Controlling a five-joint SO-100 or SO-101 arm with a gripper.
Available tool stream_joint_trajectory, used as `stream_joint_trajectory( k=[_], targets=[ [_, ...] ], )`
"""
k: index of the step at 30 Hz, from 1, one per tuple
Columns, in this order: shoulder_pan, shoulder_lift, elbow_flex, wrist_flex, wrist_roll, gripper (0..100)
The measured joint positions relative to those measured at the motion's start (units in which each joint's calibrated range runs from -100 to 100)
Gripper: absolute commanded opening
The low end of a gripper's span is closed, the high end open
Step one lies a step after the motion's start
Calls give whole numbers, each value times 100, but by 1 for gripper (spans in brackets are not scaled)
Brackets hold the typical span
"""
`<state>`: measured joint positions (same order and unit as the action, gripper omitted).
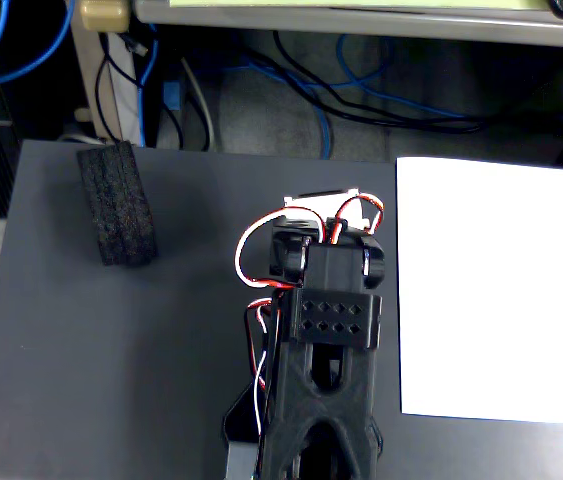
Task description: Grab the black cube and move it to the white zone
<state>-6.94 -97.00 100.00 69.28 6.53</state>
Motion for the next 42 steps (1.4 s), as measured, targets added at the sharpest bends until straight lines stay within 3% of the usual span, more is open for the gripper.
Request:
stream_joint_trajectory(
  k=[16,23,29,31,35,37,42],
  targets=[
    [0,-8,-539,-9,0,2],
    [-66,283,-3601,205,0,2],
    [-1285,3704,-7112,976,16,3],
    [-1514,4844,-7834,1087,194,9],
    [-2829,6459,-8848,1772,818,10],
    [-3353,7058,-9031,2199,1400,10],
    [-3567,8298,-9031,2773,2759,10]
  ],
)
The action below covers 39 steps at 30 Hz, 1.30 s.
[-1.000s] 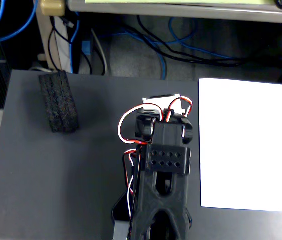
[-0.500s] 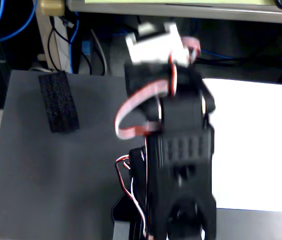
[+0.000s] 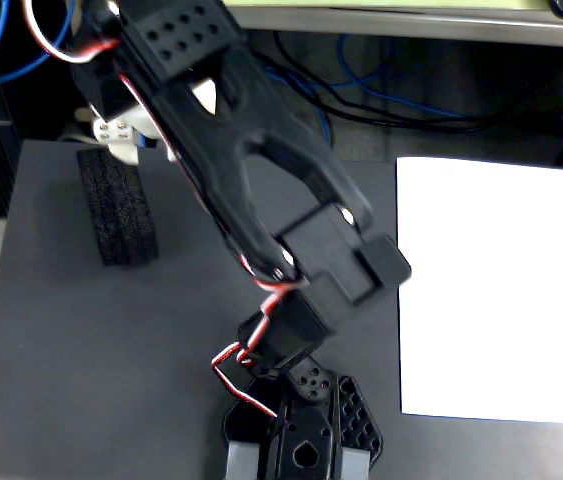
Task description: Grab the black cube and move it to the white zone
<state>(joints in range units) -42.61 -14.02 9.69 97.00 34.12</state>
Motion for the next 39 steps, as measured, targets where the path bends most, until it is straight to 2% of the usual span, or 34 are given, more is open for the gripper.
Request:
stream_joint_trajectory(
  k=[3,6,11,14,17,21,29,31,33,35,39],
  targets=[
    [7,424,0,128,661,11],
    [15,499,0,128,1133,23],
    [0,499,274,128,1652,36],
    [0,499,274,94,1988,36],
    [0,499,640,-847,2014,36],
    [30,508,2267,-2542,2014,36],
    [30,699,2733,-3389,1820,36],
    [30,1124,3035,-4065,1747,31],
    [30,1448,3044,-4356,1710,17],
    [30,1481,3044,-4450,1568,8],
    [22,1481,3044,-4484,1469,1]
  ],
)
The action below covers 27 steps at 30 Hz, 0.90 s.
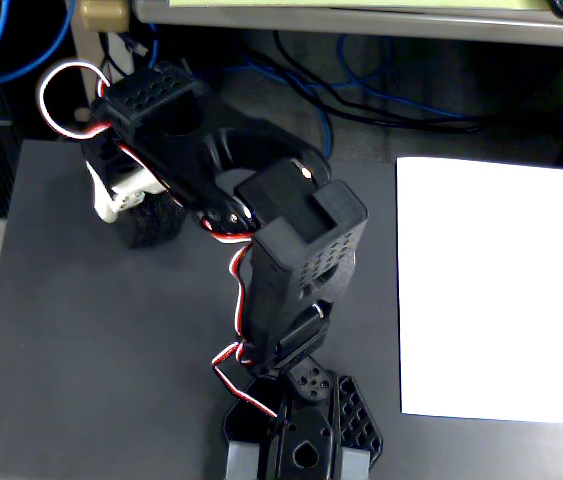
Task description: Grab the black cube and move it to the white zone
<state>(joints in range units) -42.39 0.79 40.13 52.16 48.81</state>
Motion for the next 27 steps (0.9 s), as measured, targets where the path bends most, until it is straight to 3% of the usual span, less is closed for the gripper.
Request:
stream_joint_trajectory(
  k=[5,14,27],
  targets=[
    [30,-283,-27,171,-294,1],
    [103,-3412,-82,1985,-1532,1],
    [4926,-6076,-82,2773,-1941,1]
  ],
)
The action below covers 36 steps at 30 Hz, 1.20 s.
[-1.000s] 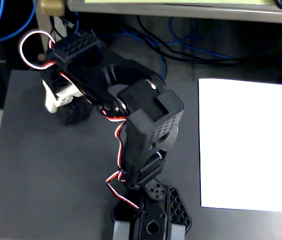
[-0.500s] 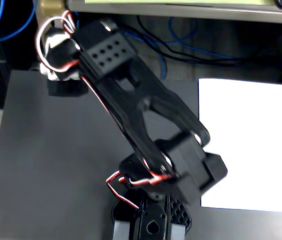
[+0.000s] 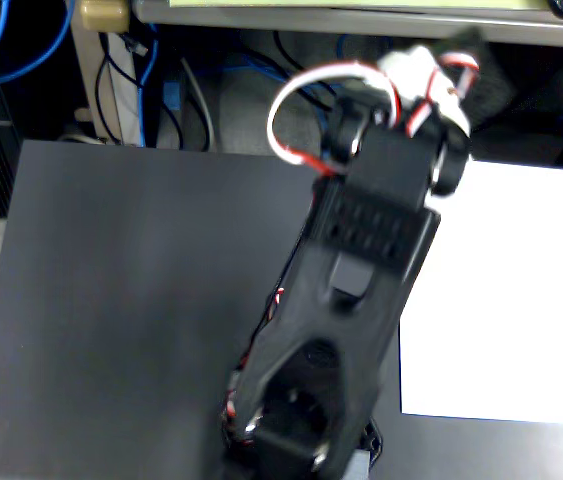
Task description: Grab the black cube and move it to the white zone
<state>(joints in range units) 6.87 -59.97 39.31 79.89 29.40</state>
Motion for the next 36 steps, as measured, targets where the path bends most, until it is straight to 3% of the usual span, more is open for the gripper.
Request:
stream_joint_trajectory(
  k=[5,11,21,30,36],
  targets=[
    [1219,-1182,704,-68,0,1],
    [2208,-1199,2569,-1686,0,1],
    [2245,-1240,2651,-762,0,1],
    [2253,2813,1481,-1404,-37,2],
    [2592,3238,887,-1429,-37,2]
  ],
)
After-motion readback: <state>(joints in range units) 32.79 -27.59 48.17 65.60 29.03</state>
